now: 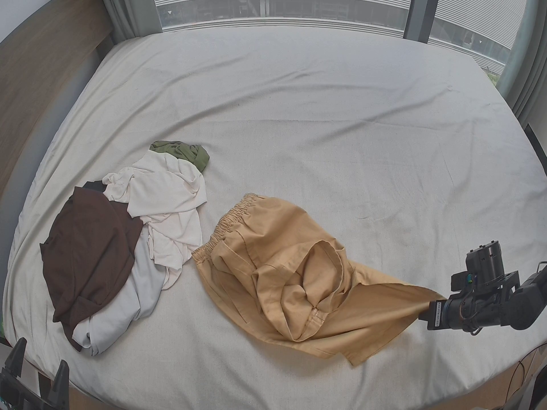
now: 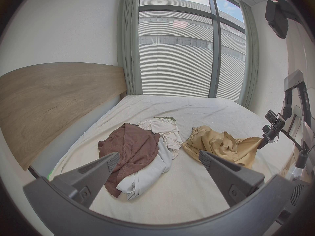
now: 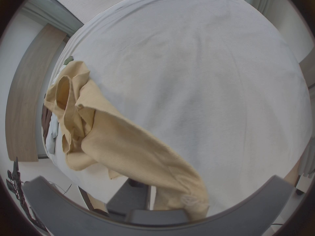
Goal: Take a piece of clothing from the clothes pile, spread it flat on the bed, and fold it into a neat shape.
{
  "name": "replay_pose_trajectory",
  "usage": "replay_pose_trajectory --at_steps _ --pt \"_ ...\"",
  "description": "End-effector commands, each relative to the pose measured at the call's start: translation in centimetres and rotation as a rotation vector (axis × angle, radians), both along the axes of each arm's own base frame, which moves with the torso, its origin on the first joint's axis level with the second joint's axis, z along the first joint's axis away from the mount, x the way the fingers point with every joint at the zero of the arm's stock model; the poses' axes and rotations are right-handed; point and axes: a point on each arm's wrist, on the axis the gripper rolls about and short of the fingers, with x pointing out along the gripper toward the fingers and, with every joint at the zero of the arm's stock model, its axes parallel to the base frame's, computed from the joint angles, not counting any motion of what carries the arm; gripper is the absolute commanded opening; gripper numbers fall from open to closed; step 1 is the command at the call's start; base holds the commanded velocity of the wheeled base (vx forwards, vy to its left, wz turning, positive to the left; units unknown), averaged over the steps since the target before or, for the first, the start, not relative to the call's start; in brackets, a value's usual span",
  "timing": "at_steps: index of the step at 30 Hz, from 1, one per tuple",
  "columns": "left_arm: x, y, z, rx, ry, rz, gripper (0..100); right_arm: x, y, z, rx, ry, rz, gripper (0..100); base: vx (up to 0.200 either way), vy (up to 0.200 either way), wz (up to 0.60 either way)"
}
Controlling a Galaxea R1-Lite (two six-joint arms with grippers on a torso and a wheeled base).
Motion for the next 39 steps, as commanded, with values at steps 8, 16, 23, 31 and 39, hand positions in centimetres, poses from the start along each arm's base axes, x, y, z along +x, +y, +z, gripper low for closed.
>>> replay_pose_trajectory --at_steps 8,16,23,31,39 --pt "0.0 0.0 -0.5 -0.002 0.001 0.0 100 1.0 -2.9 -0.2 -0.016 0.0 -0.096 0 0.0 0.0 0.0" --pt "0.0 0.0 -0.5 -0.002 0.001 0.0 100 3.3 -2.8 -1.0 -0.006 -0.04 -0.102 0 0.0 0.0 0.0" --pt "0.0 0.0 -0.5 -0.002 0.001 0.0 100 3.3 -2.5 -1.7 0.008 -0.065 -0.102 100 0.0 0.0 0.0" --pt "0.0 0.0 -0.5 0.0 0.001 0.0 100 -0.4 -0.6 0.6 0.045 -0.131 -0.005 100 0.0 0.0 0.0" --pt "0.0 0.0 -0.5 0.0 0.001 0.0 100 -4.5 0.5 4.1 0.104 -0.284 0.096 100 0.0 0.0 0.0"
